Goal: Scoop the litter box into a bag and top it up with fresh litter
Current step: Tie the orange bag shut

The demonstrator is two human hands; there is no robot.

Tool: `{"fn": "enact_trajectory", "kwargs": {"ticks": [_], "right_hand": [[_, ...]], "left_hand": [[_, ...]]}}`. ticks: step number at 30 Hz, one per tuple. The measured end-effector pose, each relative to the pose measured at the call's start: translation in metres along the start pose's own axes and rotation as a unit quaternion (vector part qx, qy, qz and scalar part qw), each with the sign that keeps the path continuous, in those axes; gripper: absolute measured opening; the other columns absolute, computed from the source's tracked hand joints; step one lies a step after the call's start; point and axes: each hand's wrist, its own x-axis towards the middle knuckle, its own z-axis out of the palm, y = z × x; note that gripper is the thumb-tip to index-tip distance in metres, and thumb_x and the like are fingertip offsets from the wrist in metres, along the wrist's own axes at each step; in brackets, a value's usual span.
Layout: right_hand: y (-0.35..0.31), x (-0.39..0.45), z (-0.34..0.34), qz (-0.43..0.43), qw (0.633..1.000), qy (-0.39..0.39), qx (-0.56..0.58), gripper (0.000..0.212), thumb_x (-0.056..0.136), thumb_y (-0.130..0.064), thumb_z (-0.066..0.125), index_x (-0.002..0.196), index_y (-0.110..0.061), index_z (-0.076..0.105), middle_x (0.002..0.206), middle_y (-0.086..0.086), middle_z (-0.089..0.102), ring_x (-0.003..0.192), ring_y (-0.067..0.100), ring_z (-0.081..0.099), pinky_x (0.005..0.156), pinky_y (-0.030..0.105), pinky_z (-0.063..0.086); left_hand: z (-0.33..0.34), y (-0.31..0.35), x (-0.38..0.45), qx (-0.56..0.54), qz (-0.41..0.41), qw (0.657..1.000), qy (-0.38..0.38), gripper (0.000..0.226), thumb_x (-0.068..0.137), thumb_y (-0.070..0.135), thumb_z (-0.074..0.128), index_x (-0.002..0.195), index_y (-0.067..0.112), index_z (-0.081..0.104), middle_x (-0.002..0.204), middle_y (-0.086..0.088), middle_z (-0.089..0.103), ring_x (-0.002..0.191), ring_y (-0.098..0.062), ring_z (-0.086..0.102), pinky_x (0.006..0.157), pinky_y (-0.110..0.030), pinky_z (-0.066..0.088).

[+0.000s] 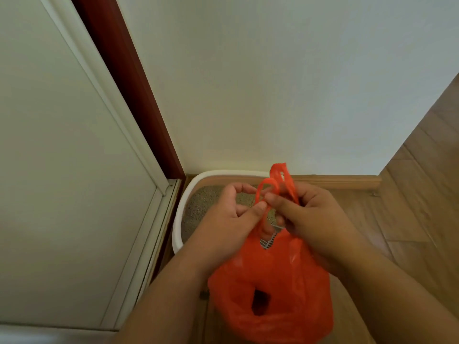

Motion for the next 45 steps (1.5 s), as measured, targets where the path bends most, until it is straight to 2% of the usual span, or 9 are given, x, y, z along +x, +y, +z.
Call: {"fn": "enact_trajectory", "kwargs": {"ticks": [5,12,15,19,27,31,36,42,45], "right_hand": [[-0.004,0.013,-0.014,0.009,0.986,0.077,0.151,0.013,0.095,-0.010,0.063,0.095,-0.011,0.076,0.060,0.008,0.057,0.044,0.012,0.036,0.040,0.020,0.030],[0.005,0.023,-0.028,0.025,0.971,0.169,0.165,0.014,0.098,-0.016,0.063,0.104,-0.009,0.074,0.064,0.005,0.054,0.051,0.010,0.042,0.051,0.026,0.034],[0.003,0.021,-0.026,0.044,0.982,0.122,0.134,0.020,0.096,-0.006,0.061,0.105,-0.017,0.074,0.082,0.007,0.060,0.067,0.013,0.049,0.059,0.029,0.036],[-0.001,0.020,-0.021,0.063,0.990,0.042,0.115,0.063,0.087,0.018,0.041,0.124,-0.025,0.067,0.116,0.001,0.070,0.093,0.016,0.067,0.072,0.035,0.045],[-0.008,0.012,-0.021,0.028,0.996,-0.010,0.087,0.056,0.101,0.009,0.044,0.138,-0.032,0.053,0.131,-0.009,0.068,0.118,0.005,0.065,0.091,0.031,0.057],[-0.004,0.004,-0.003,0.022,0.991,-0.085,0.097,0.045,0.104,-0.001,0.047,0.117,-0.039,0.069,0.149,-0.016,0.053,0.129,0.011,0.058,0.082,0.021,0.055],[-0.009,-0.004,-0.008,0.013,0.978,-0.170,0.117,0.050,0.100,-0.005,0.053,0.139,-0.036,0.054,0.134,-0.010,0.066,0.121,0.007,0.064,0.096,0.026,0.056],[-0.001,-0.001,-0.018,-0.011,0.980,-0.190,-0.054,0.086,0.079,-0.042,0.084,0.147,-0.053,0.033,0.147,-0.025,0.048,0.139,0.004,0.046,0.108,0.046,0.048],[0.007,-0.004,-0.010,0.020,0.959,-0.249,-0.130,0.053,0.085,-0.040,0.080,0.133,-0.041,0.056,0.127,-0.006,0.067,0.123,0.020,0.063,0.100,0.052,0.054]], "left_hand": [[-0.003,-0.002,-0.007,0.013,-0.034,0.993,-0.112,0.023,0.097,0.037,0.067,0.113,0.019,0.067,0.085,-0.007,0.077,0.090,-0.023,0.077,0.094,-0.047,0.059],[-0.002,-0.008,-0.002,0.016,-0.024,0.997,-0.069,0.025,0.107,0.034,0.052,0.108,0.018,0.071,0.096,-0.003,0.076,0.087,-0.022,0.072,0.086,-0.039,0.057],[0.007,0.000,-0.002,-0.122,-0.016,0.992,-0.031,0.030,0.111,0.031,0.037,0.119,0.014,0.060,0.098,-0.006,0.079,0.096,-0.024,0.076,0.090,-0.042,0.058],[0.015,0.001,0.005,-0.315,-0.034,0.948,0.033,0.022,0.110,0.022,0.041,0.106,0.010,0.058,0.057,0.001,0.040,0.047,-0.013,0.046,0.066,-0.035,0.058],[0.018,-0.005,0.002,-0.017,-0.023,1.000,-0.008,0.027,0.088,0.034,0.079,0.111,0.028,0.068,0.064,0.023,0.065,0.060,0.004,0.062,0.061,-0.017,0.048],[0.025,-0.004,0.002,-0.024,-0.029,0.999,-0.019,0.024,0.088,0.034,0.079,0.105,0.018,0.076,0.087,0.002,0.080,0.081,-0.015,0.077,0.075,-0.031,0.062],[0.025,-0.002,0.000,-0.067,-0.030,0.996,0.045,0.016,0.099,0.024,0.066,0.088,0.013,0.073,0.047,0.010,0.057,0.038,0.001,0.049,0.043,-0.014,0.038],[0.010,0.005,0.003,-0.264,-0.021,0.963,0.045,0.022,0.098,0.026,0.063,0.102,0.013,0.081,0.055,0.005,0.025,0.045,-0.006,0.019,0.044,-0.025,0.014],[0.004,0.007,0.002,-0.264,-0.016,0.964,0.036,0.024,0.099,0.027,0.061,0.104,0.013,0.080,0.053,0.005,0.024,0.043,-0.006,0.018,0.040,-0.023,0.016]]}}
